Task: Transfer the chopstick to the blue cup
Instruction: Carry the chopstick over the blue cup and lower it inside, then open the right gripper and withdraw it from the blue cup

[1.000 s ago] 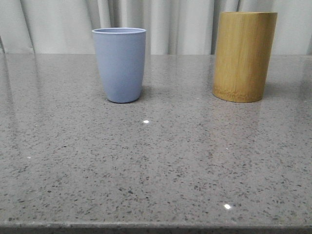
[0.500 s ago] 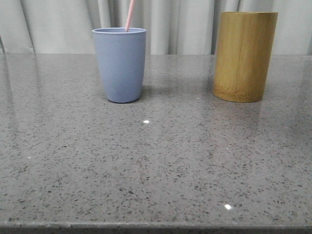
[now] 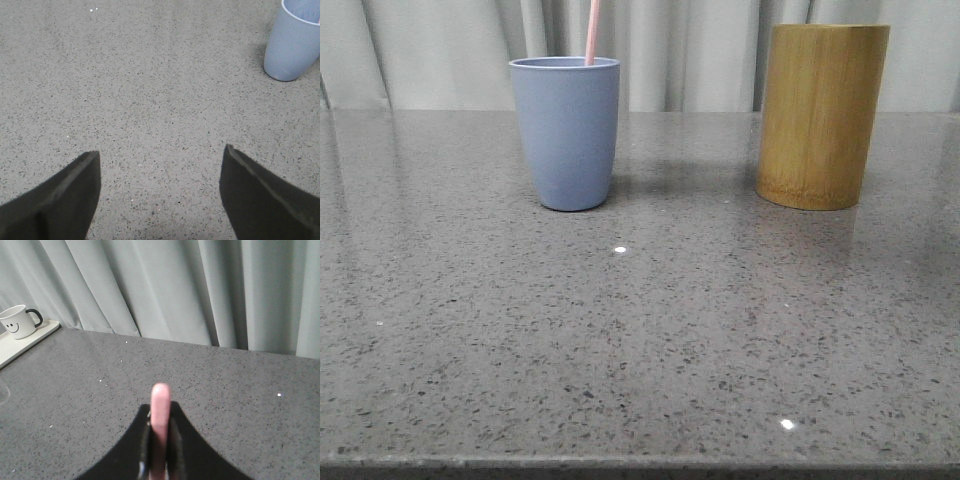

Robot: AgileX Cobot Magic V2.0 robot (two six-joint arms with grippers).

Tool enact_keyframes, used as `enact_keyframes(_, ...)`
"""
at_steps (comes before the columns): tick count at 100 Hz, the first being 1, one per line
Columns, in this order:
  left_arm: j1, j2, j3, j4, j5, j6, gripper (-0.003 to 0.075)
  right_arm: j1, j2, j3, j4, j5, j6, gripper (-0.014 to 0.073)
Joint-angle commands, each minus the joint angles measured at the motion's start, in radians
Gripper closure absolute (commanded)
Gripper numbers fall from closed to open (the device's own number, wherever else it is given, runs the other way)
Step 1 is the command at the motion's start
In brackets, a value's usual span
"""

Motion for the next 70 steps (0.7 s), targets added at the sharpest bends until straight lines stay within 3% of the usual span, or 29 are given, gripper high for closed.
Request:
enact_keyframes(1,0.005,0.011,-0.025,-0.014,-0.076,-0.008,0.0228,0.002,-0.043,-0.033,-0.012,-0.055,-0.002,0.0654)
enact_keyframes(14,0.005,0.011,-0.025,-0.014,-0.076,-0.008,0.0228,0.002,-0.043,-0.033,-0.009,-0.046,0.002,0.0570)
enact_keyframes(40,0.005,0.011,-0.025,-0.014,-0.076,-0.008,0.0228,0.002,-0.043,-0.033,0.016,-0.043,0.014,0.0308)
enact_keyframes(70,0.005,0.011,-0.025,-0.014,-0.076,-0.008,0.0228,-0.002,-0.051,-0.033,0.015,-0.044,0.014,0.0260)
